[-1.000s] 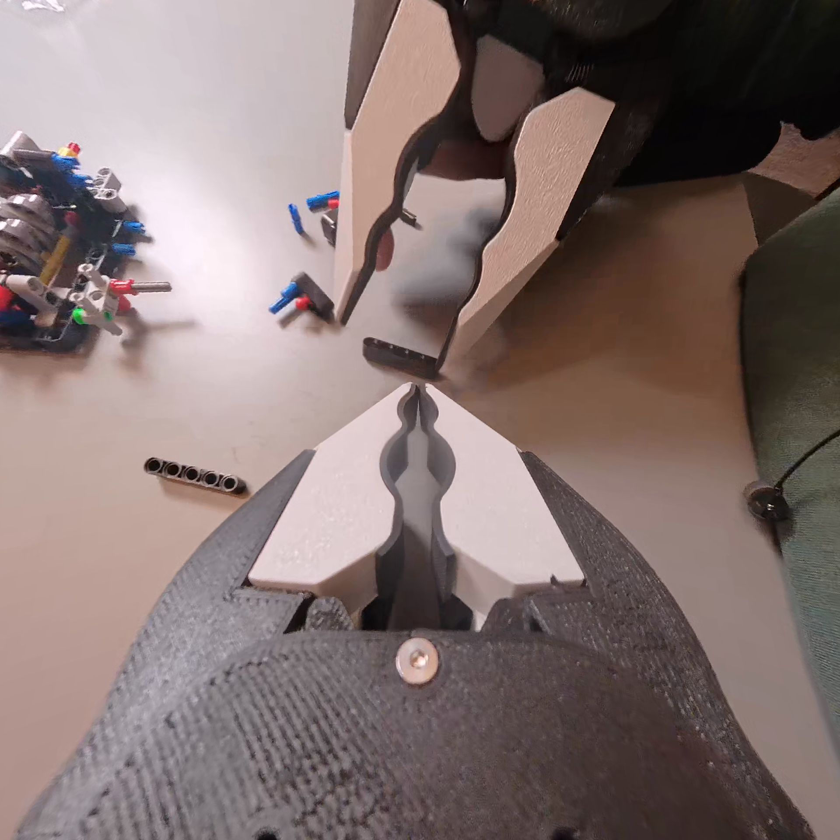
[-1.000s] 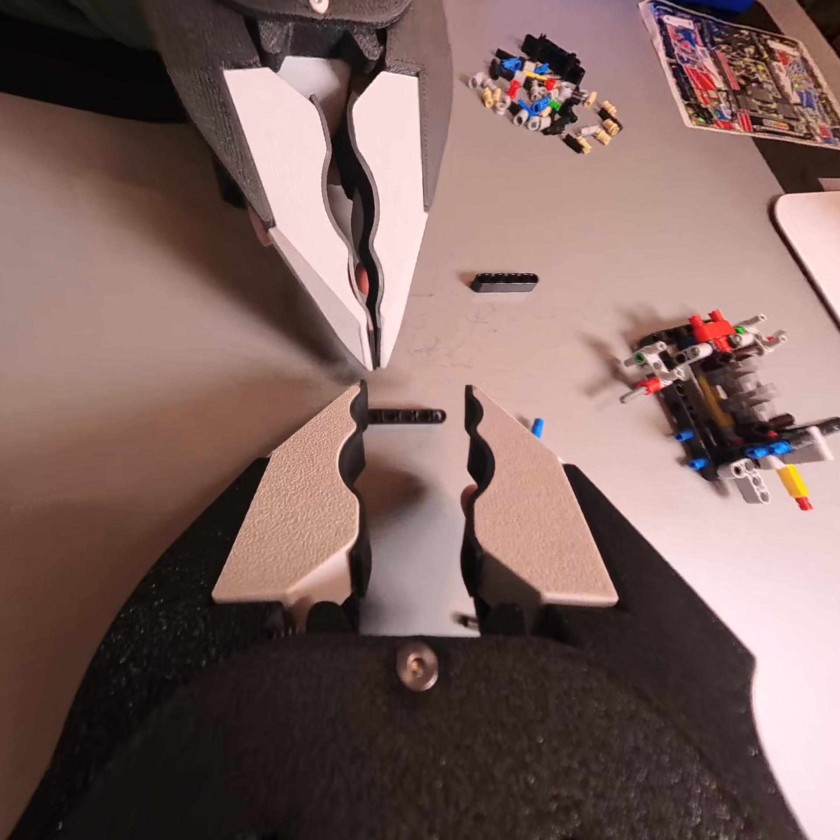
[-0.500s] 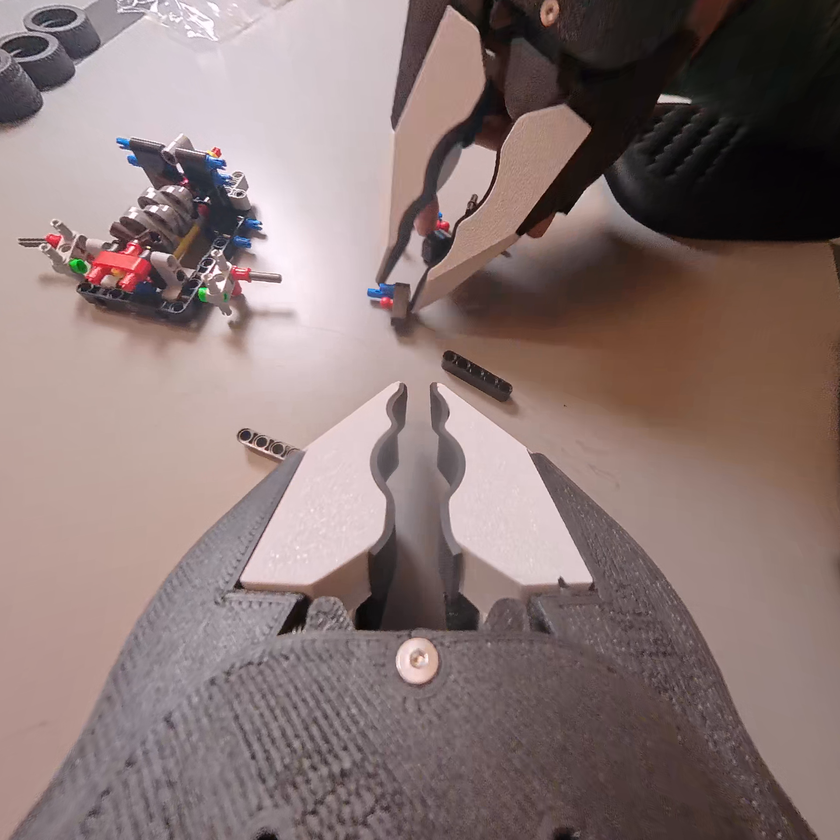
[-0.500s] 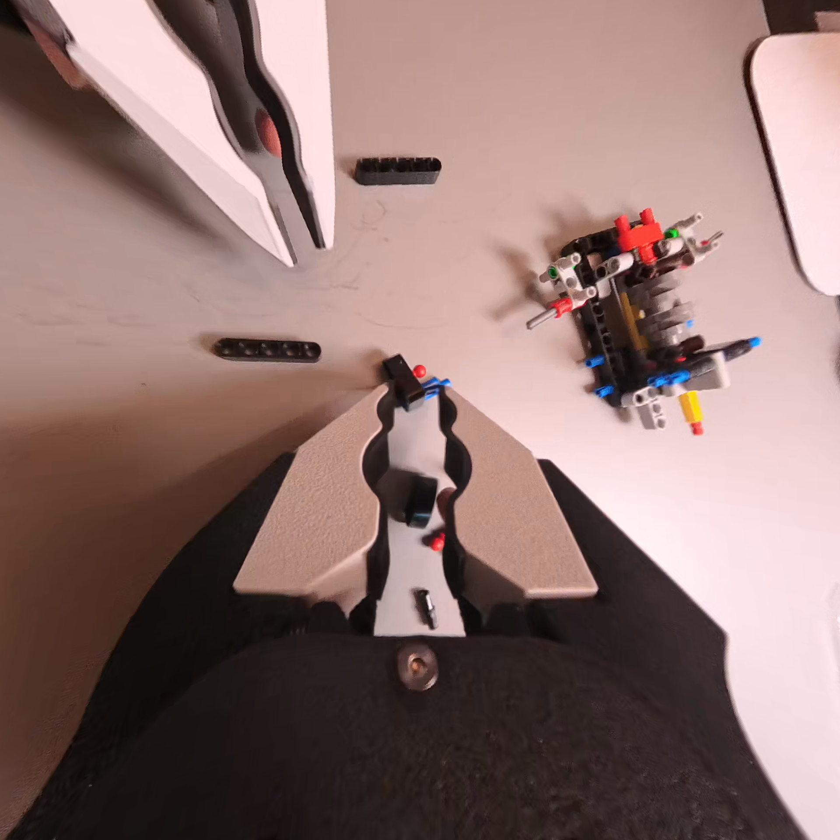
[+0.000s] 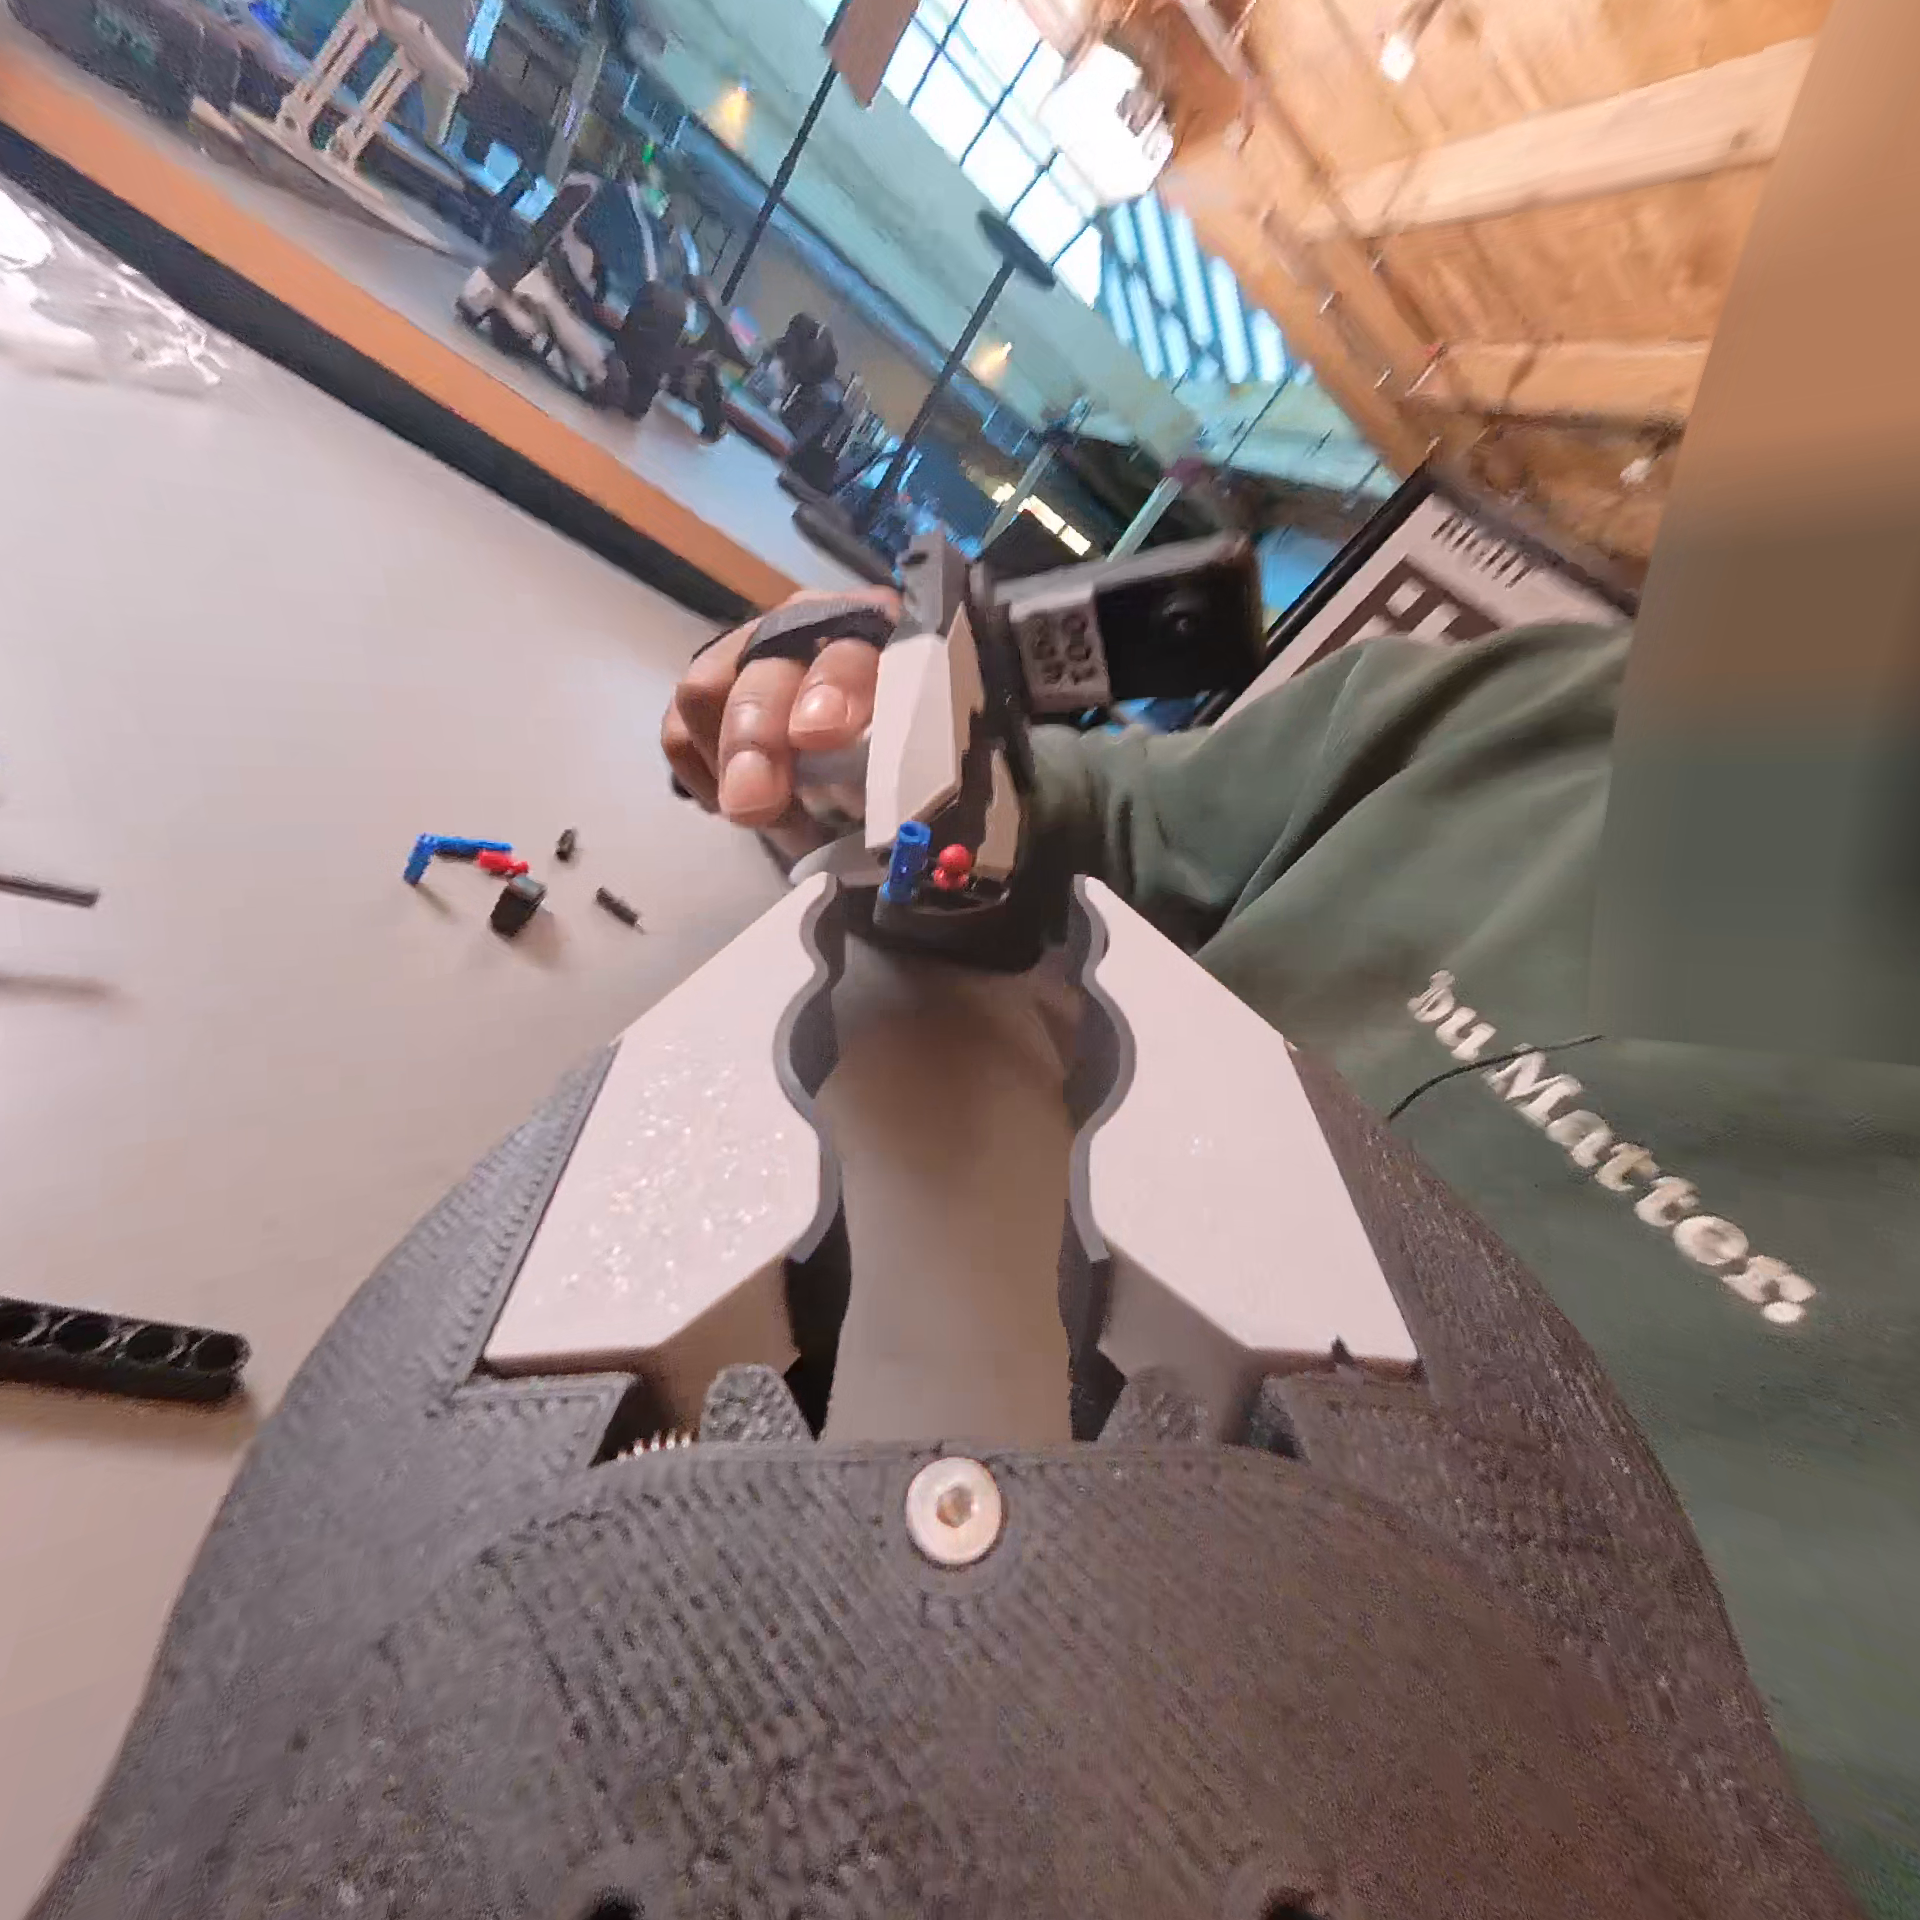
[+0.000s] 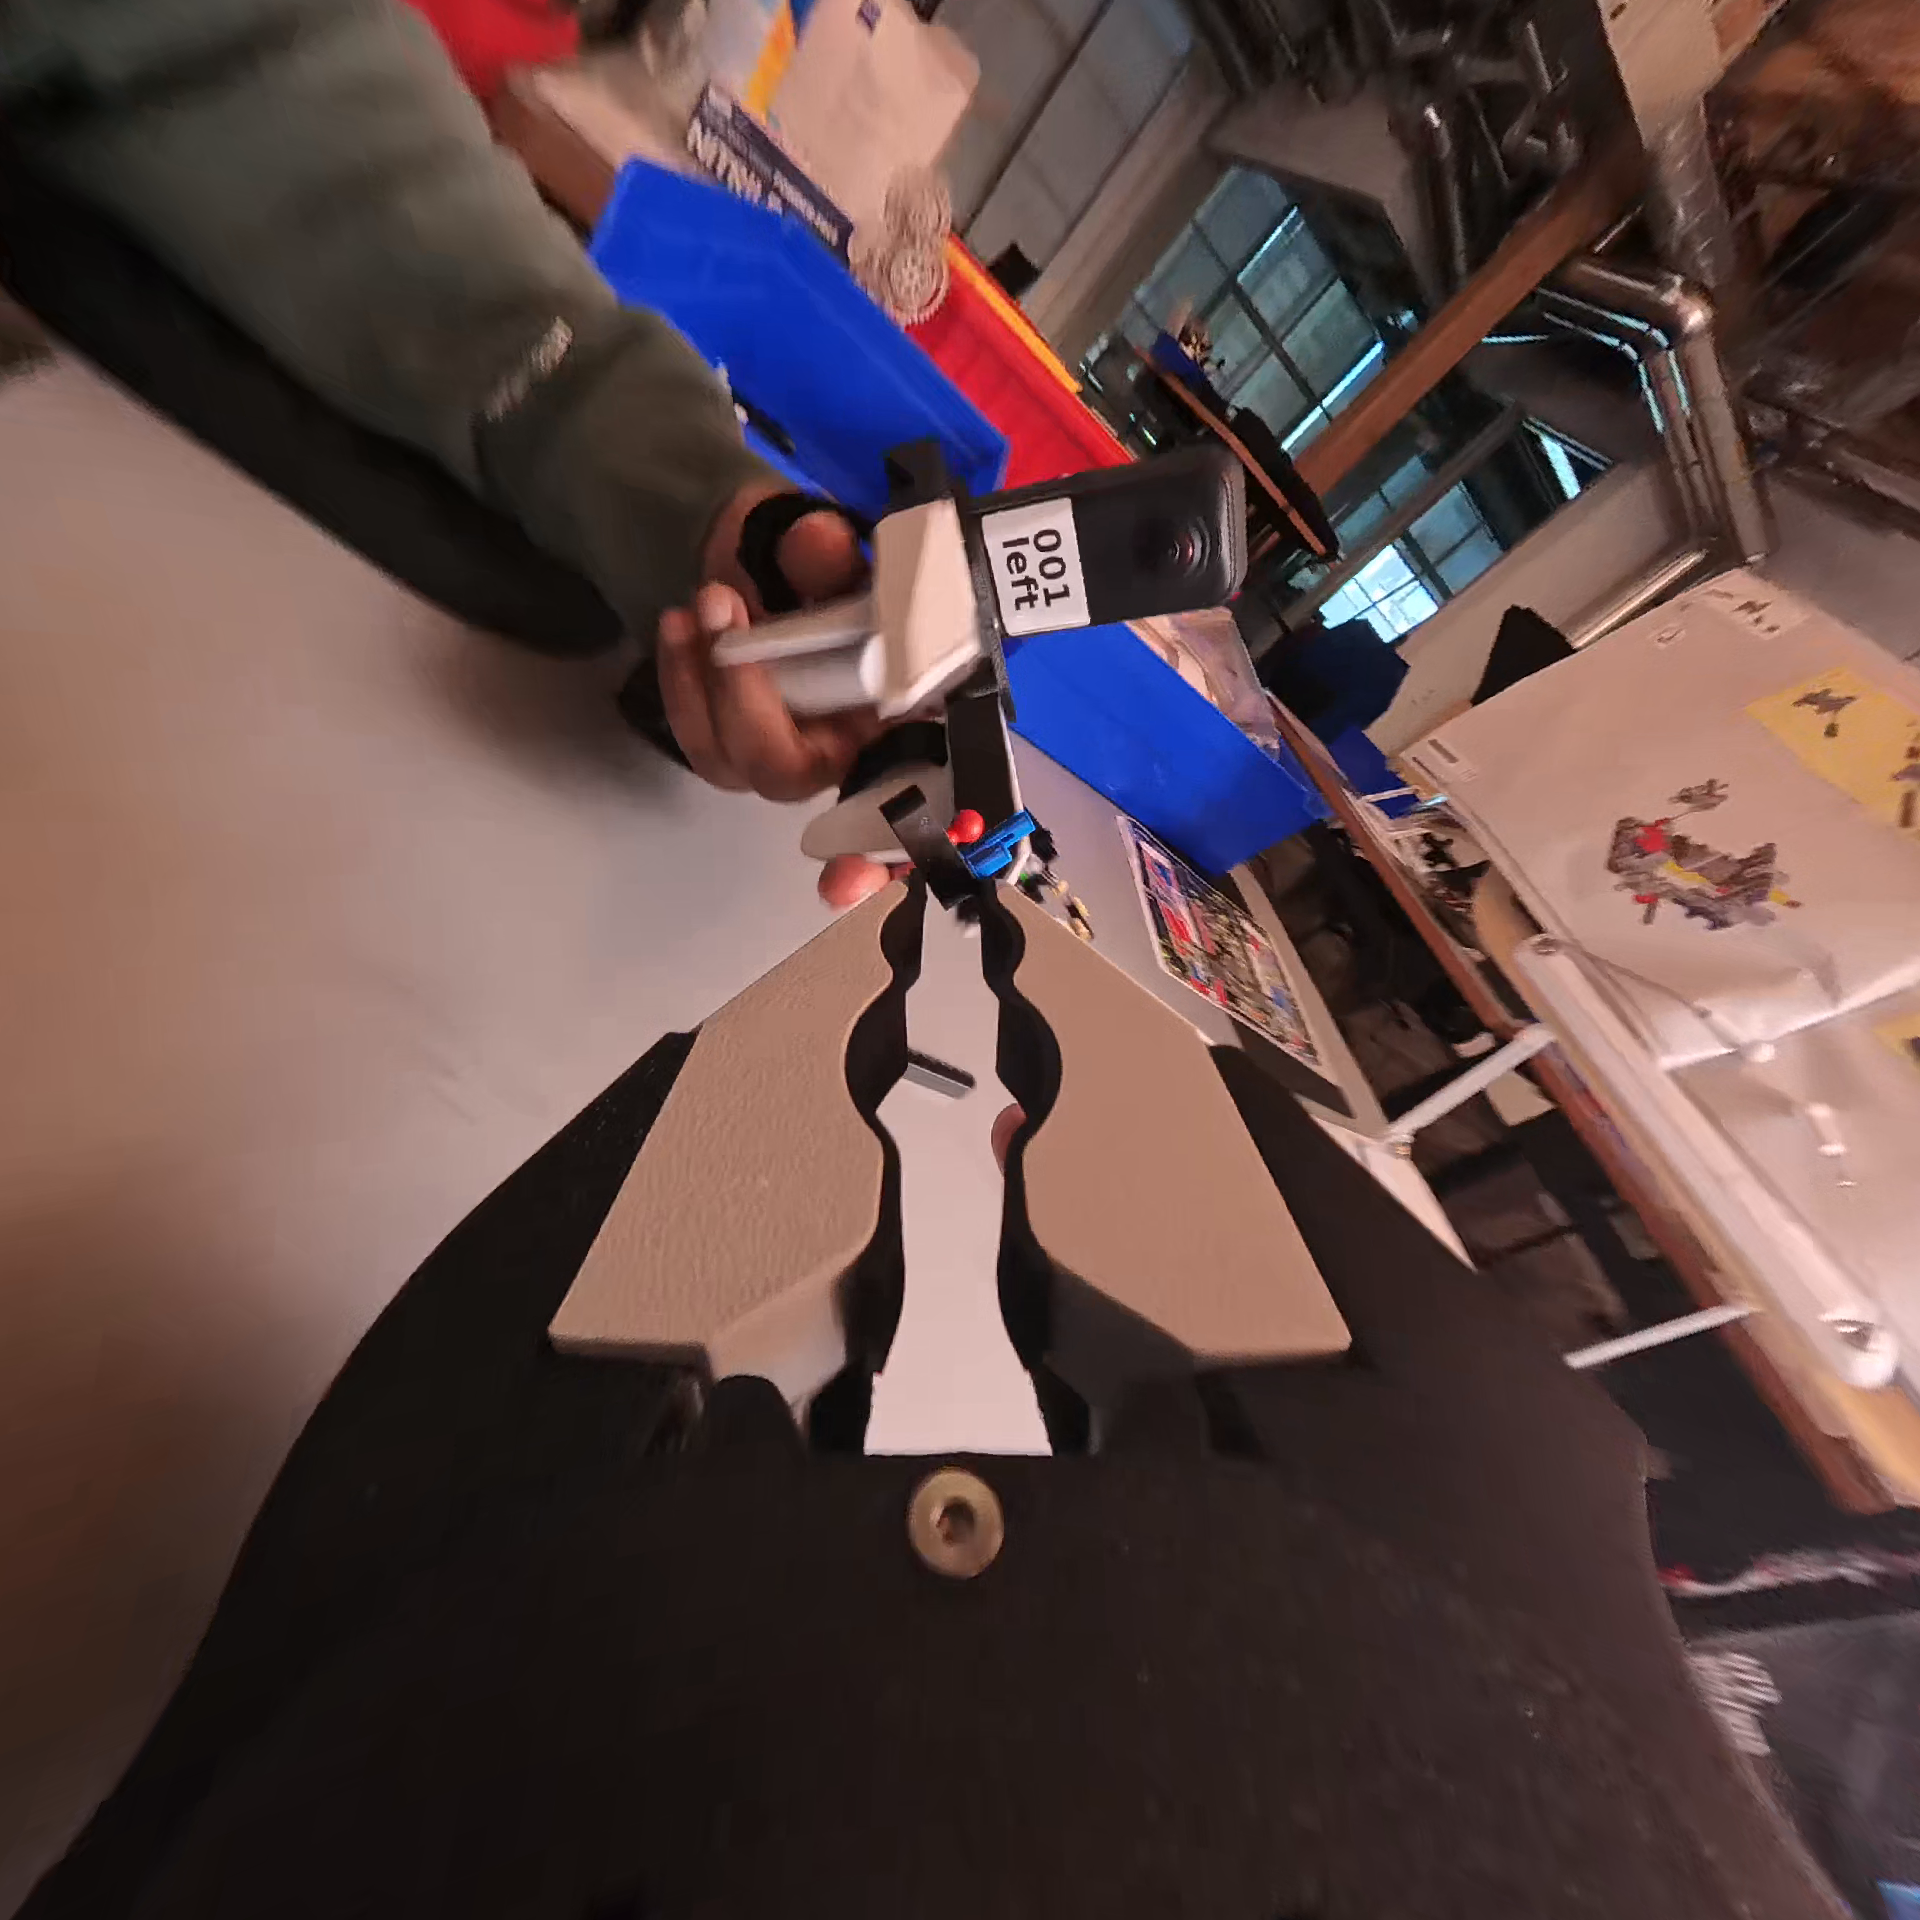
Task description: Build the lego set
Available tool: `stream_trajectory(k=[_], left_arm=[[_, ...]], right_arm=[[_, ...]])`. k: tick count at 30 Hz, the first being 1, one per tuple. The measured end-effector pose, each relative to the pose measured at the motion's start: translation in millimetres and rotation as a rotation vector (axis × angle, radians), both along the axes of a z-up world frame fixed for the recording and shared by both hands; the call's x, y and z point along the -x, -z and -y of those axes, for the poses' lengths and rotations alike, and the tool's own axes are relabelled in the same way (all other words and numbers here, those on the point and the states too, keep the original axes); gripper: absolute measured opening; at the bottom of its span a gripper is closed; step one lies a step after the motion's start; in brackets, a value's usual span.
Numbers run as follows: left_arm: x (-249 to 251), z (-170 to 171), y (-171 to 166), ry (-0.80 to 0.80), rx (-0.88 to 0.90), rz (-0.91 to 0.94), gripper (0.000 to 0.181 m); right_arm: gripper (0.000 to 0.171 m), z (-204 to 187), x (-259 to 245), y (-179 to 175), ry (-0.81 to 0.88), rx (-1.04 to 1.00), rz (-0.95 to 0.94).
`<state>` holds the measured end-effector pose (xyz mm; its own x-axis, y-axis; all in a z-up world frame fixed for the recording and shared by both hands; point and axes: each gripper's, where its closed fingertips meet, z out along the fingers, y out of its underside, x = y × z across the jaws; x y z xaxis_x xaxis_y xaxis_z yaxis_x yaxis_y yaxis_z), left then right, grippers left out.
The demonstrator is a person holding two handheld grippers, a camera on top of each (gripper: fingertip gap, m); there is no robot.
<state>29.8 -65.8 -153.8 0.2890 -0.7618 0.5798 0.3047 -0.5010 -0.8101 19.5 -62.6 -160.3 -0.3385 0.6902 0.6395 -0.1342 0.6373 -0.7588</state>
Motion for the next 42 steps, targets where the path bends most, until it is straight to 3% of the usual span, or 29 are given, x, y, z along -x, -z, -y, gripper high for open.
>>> stream_trajectory(k=[4, 9, 12, 15, 18, 23, 25, 30, 35, 38, 40, 42], left_arm=[[-11.5, 3.0, 13.0, -0.002, -0.037, -0.131, 0.025], [-10.1, -1.4, 20.1, -0.038, -0.047, -0.199, 0.023], [-4.6, -14.7, 33.8, -0.149, -0.047, -0.334, 0.023], [4.7, -26.9, 49.9, -0.262, -0.055, -0.493, 0.023], [14.9, -35.5, 61.5, -0.359, -0.109, -0.661, 0.022], [26.2, -44.5, 62.8, -0.501, -0.241, -0.89, 0.022], [26.8, -46.6, 60.9, -0.54, -0.288, -0.953, 0.023], [31.7, -50.8, 63.7, -0.613, -0.356, -1.099, 0.023], [32.4, -51.2, 59.1, -0.635, -0.396, -1.128, 0.023], [27.3, -49.8, 58.2, -0.633, -0.441, -1.171, 0.023], [24.1, -49.7, 60.6, -0.625, -0.456, -1.201, 0.023], [20.6, -48.1, 64.6, -0.589, -0.455, -1.197, 0.022]], right_arm=[[0.007, 3.7, -0.9, 2.9, -0.026, 0.046, 0.019], [0.006, 0.3, -0.5, 14.0, -0.026, 0.04, 0.067], [0.006, -13.5, 4.3, 30.5, 0.046, 0.043, 0.163], [0.016, -25.0, 4.9, 47.4, 0.103, 0.098, 0.298], [0.018, -32.2, 3.3, 52.6, 0.149, 0.252, 0.419], [0.027, -34.6, 10.7, 40.2, 0.221, 0.754, 0.583], [0.033, -31.6, 16.3, 39.4, 0.25, 0.849, 0.612], [0.029, -26.9, 26.2, 45.8, 0.309, 0.857, 0.656], [0.026, -32.8, 24.9, 44.4, 0.285, 0.943, 0.72], [0.026, -34.0, 27.7, 49.4, 0.299, 0.901, 0.731], [0.014, -27.7, 28.9, 53.0, 0.284, 0.862, 0.75], [0.013, -27.2, 24.3, 57.0, 0.26, 0.754, 0.792]])
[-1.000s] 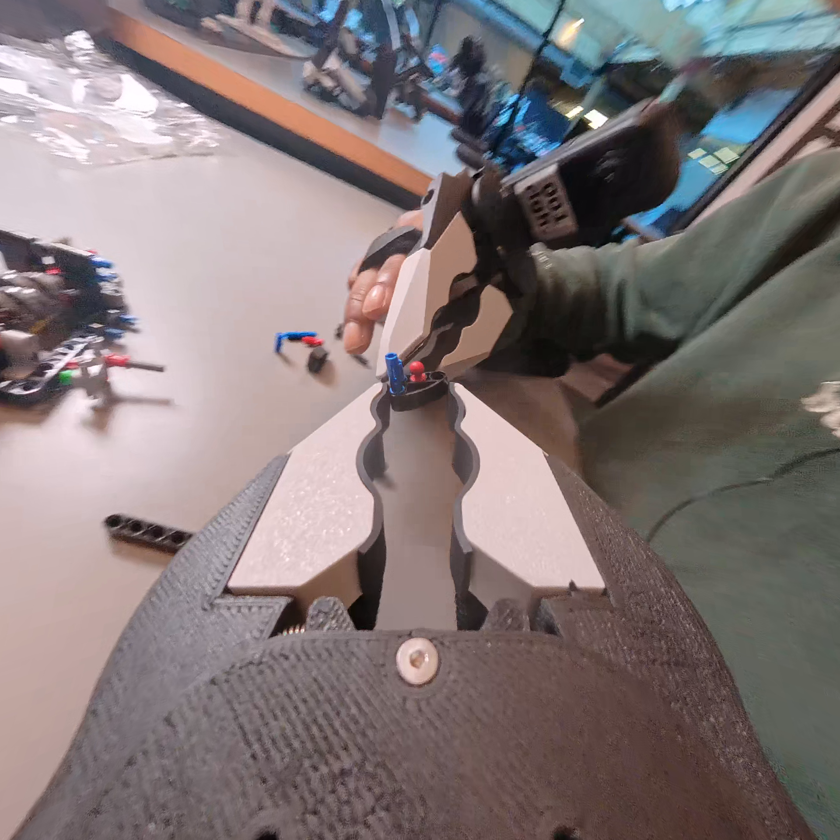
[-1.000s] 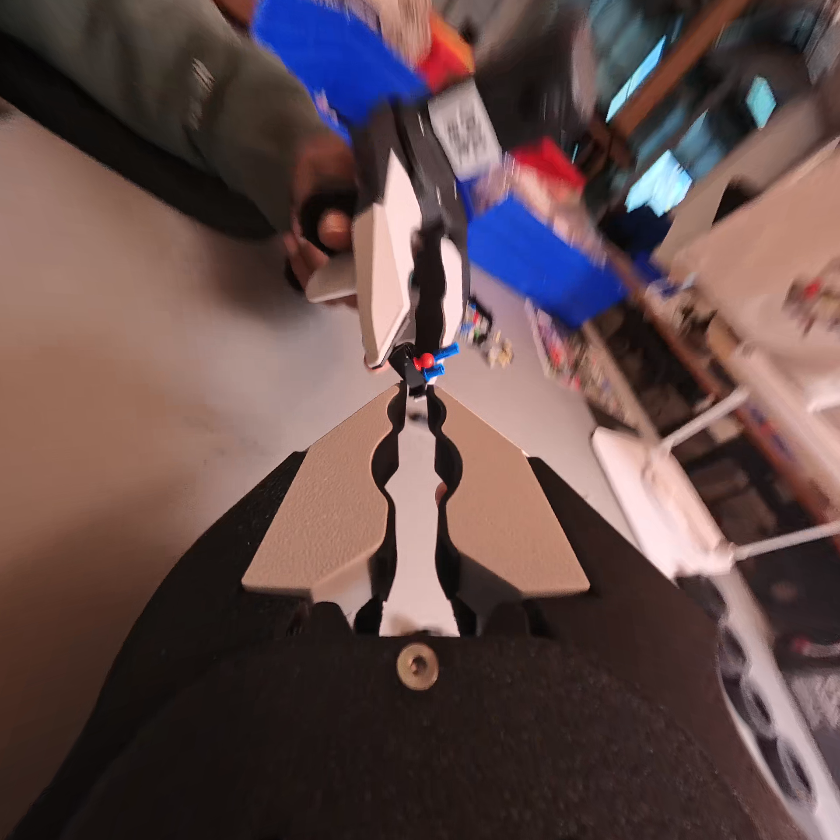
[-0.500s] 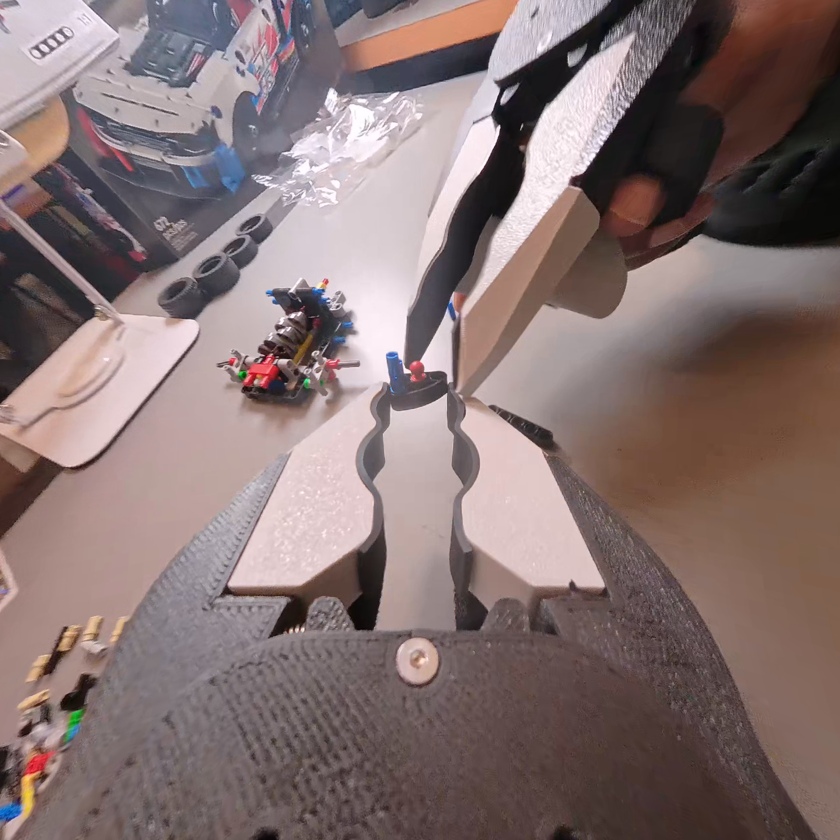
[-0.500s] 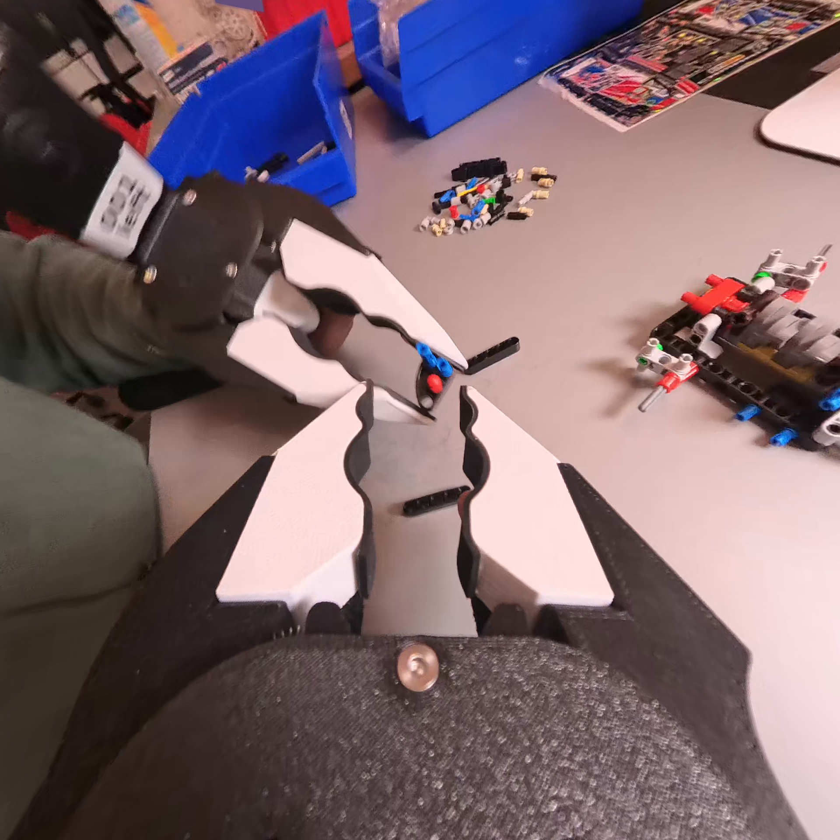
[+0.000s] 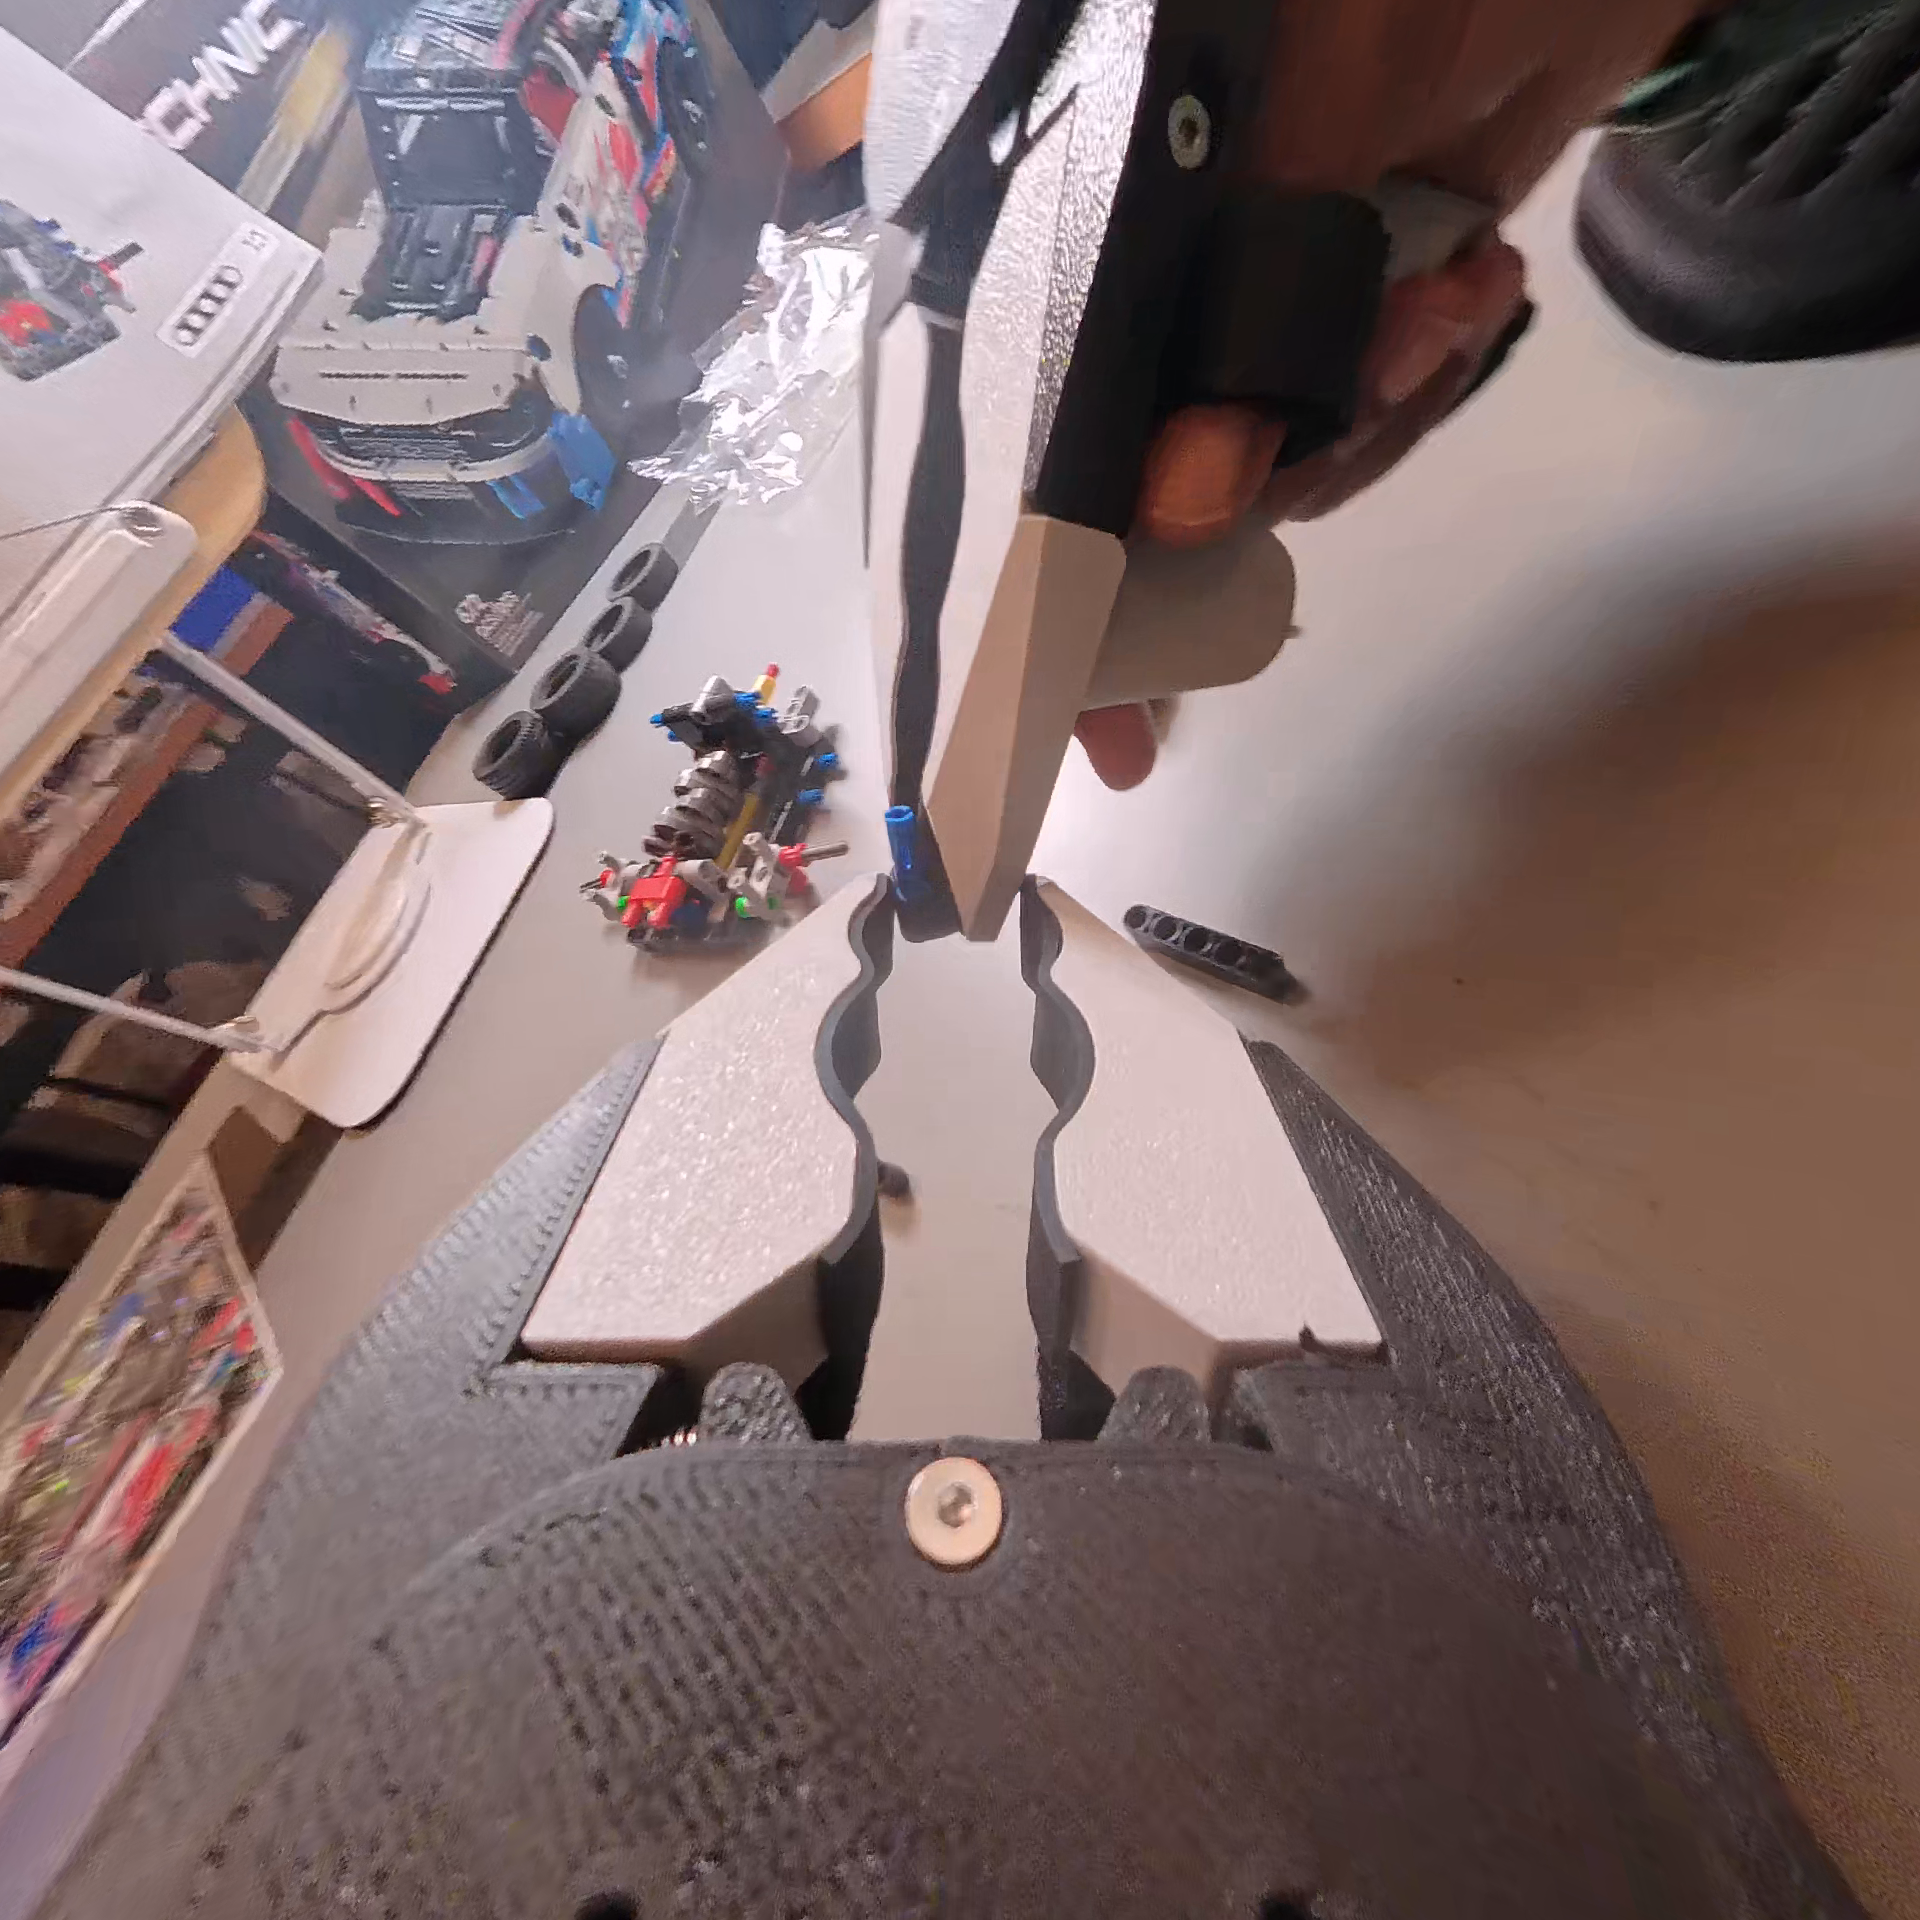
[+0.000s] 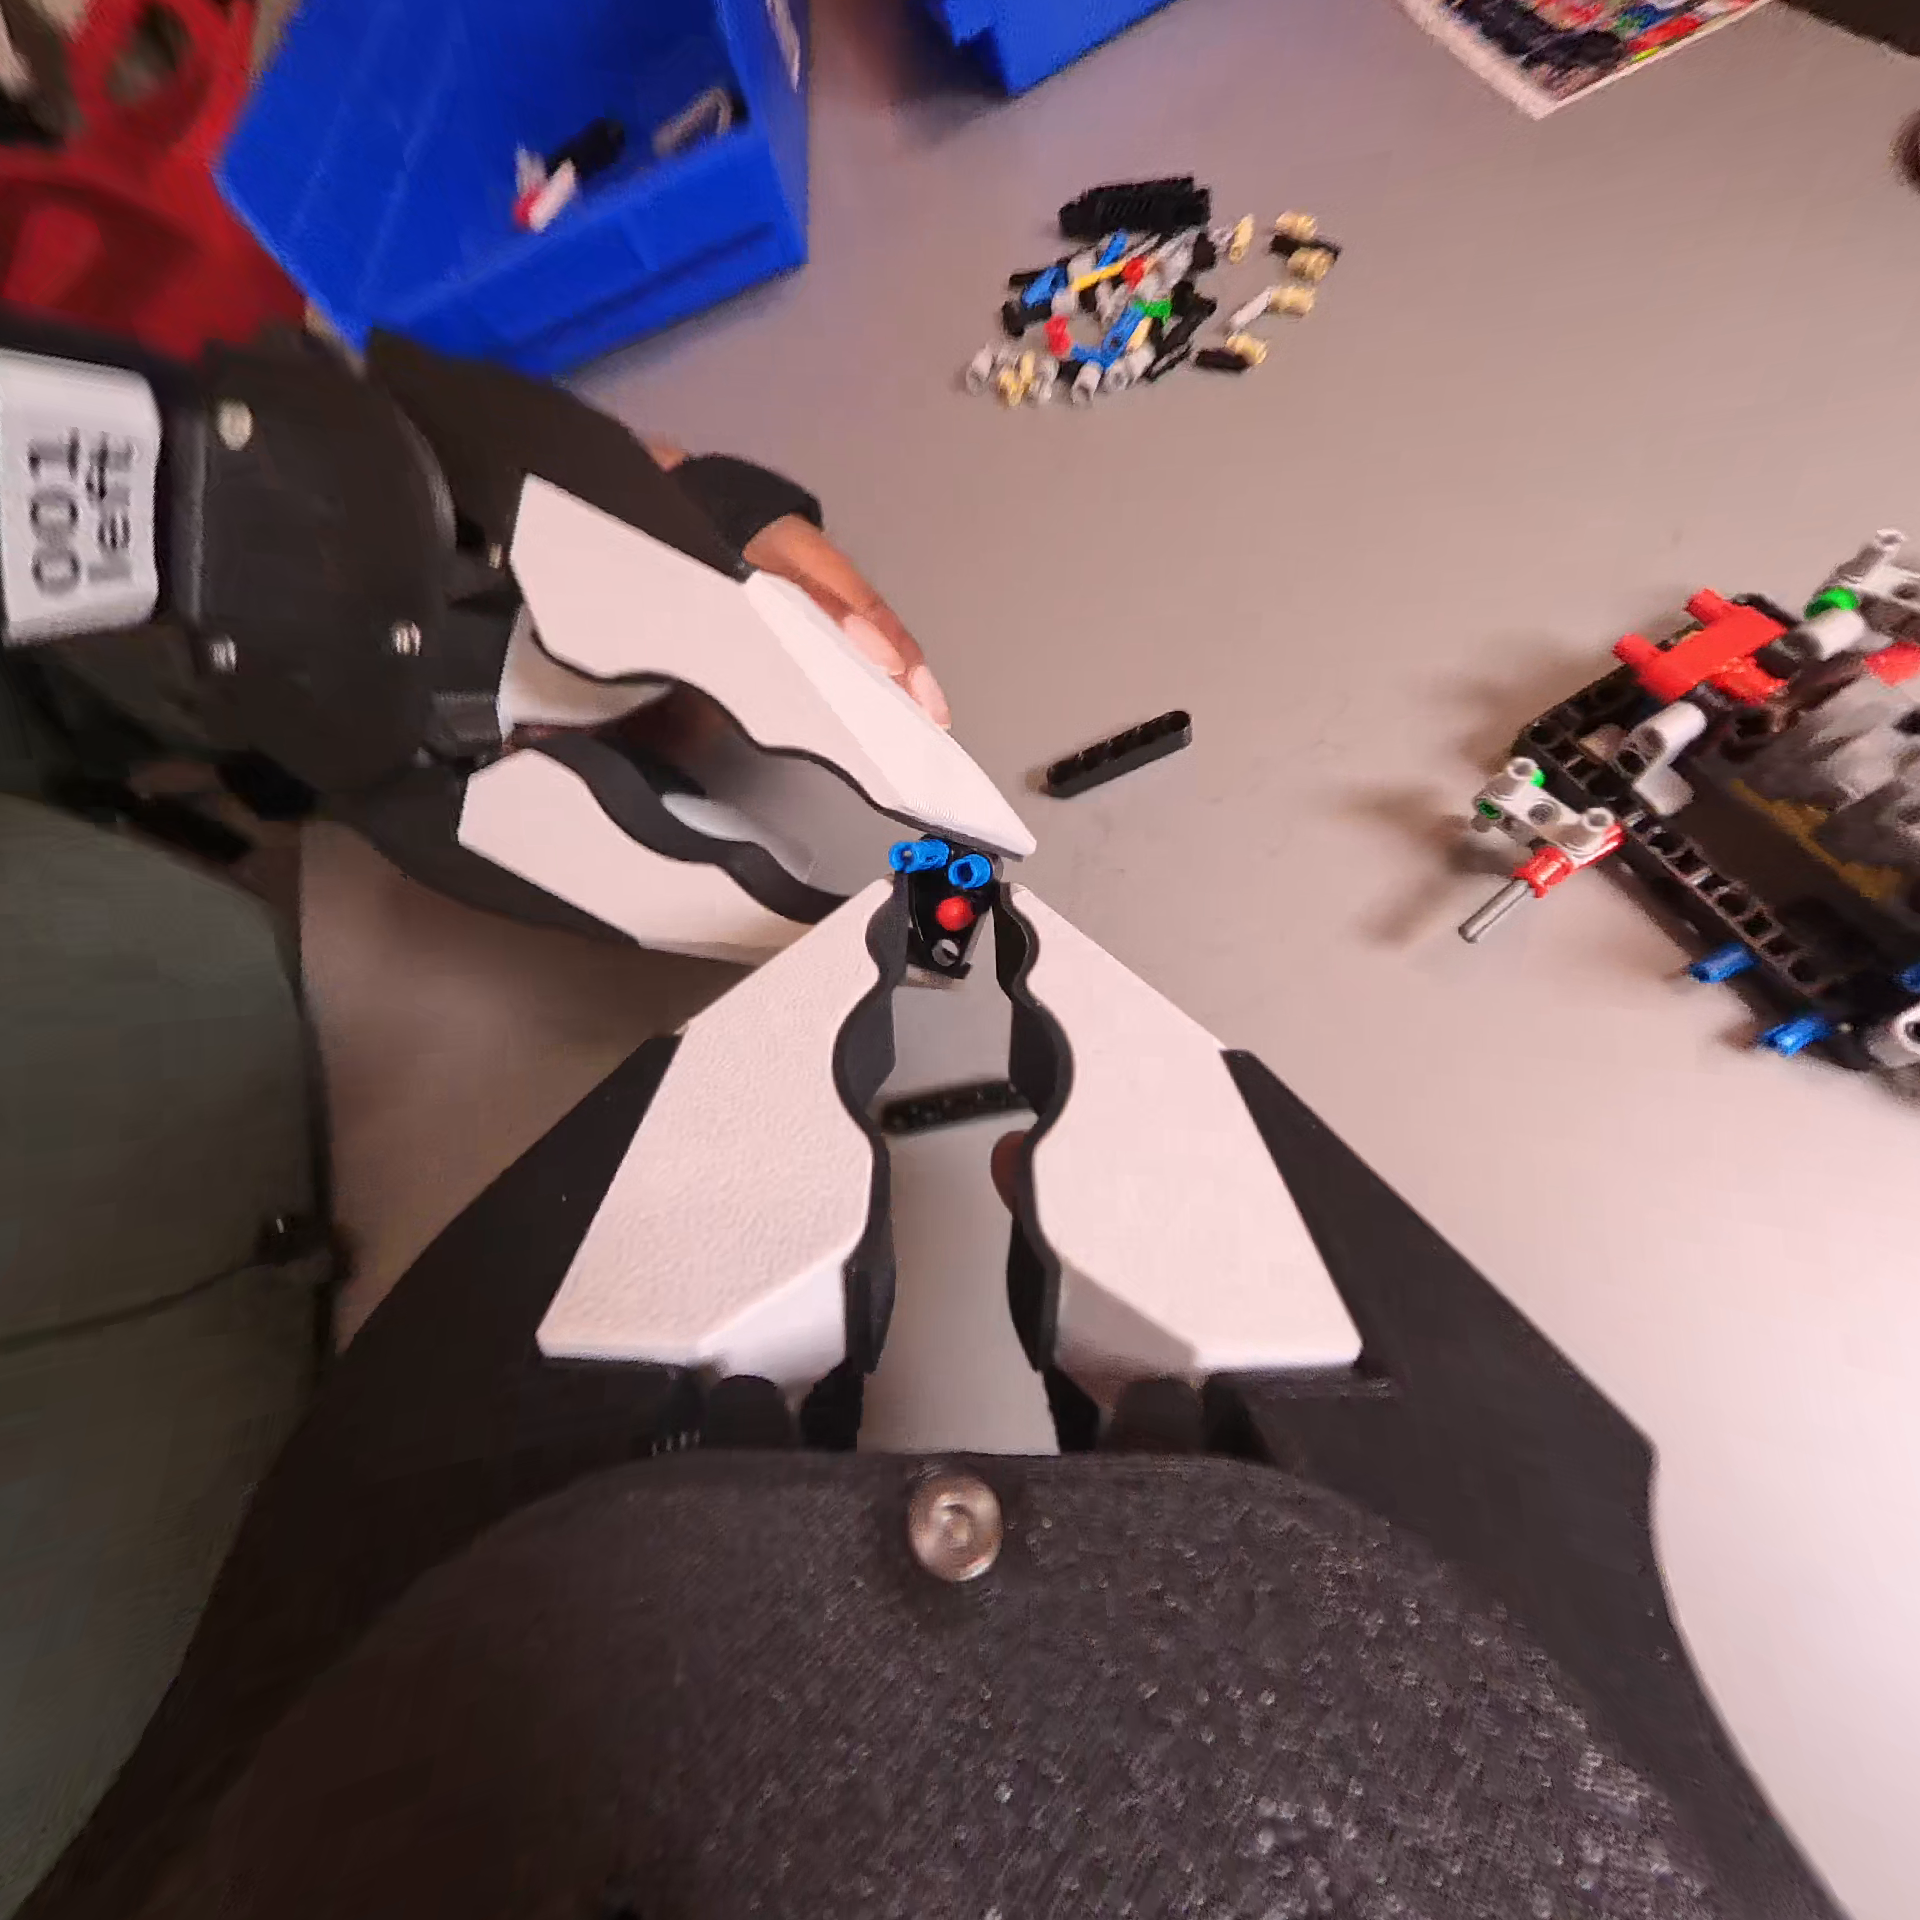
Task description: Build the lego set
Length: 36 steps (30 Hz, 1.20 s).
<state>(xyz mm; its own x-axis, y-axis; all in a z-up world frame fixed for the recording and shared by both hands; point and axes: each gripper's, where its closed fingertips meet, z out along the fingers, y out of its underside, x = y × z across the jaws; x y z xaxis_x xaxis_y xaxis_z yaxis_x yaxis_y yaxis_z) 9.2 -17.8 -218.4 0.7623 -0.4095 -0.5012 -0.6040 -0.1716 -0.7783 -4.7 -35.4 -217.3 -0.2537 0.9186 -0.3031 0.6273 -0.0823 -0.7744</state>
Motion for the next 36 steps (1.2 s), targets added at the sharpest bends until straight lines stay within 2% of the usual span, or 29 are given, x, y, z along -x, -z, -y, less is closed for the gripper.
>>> stream_trajectory(k=[3, 8, 12, 16, 20, 25, 30, 36], left_arm=[[-9.2, 9.9, 7.4, 0.111, 0.115, 0.119, 0.025], [-18.5, 33.0, 10.0, 0.296, 0.319, 0.357, 0.019], [-12.8, 38.6, 16.9, 0.311, 0.366, 0.35, 0.018], [-9.2, 39.5, 23.2, 0.298, 0.387, 0.328, 0.014], [-9.5, 38.1, 32.1, 0.283, 0.404, 0.3, 0.012], [-6.3, 35.1, 33.2, 0.262, 0.395, 0.282, 0.011], [-6.8, 34.0, 38.8, 0.251, 0.385, 0.223, 0.008], [-7.3, 34.6, 41.9, 0.25, 0.405, 0.221, 0.007]], right_arm=[[0.013, 5.0, -15.0, 8.4, -0.218, -0.07, 0.095], [0.013, 13.9, -24.0, 29.4, -0.552, -0.243, 0.242], [0.013, 21.4, -19.9, 39.9, -0.741, -0.31, 0.32], [0.013, 25.3, -17.4, 47.6, -0.787, -0.328, 0.365], [0.013, 24.5, -16.9, 54.1, -0.723, -0.334, 0.396], [0.013, 20.1, -16.4, 54.5, -0.486, -0.306, 0.416], [0.023, 19.6, -30.4, 53.2, -0.317, -0.296, 0.343], [0.022, 18.9, -40.5, 49.5, -0.194, -0.308, 0.251]])
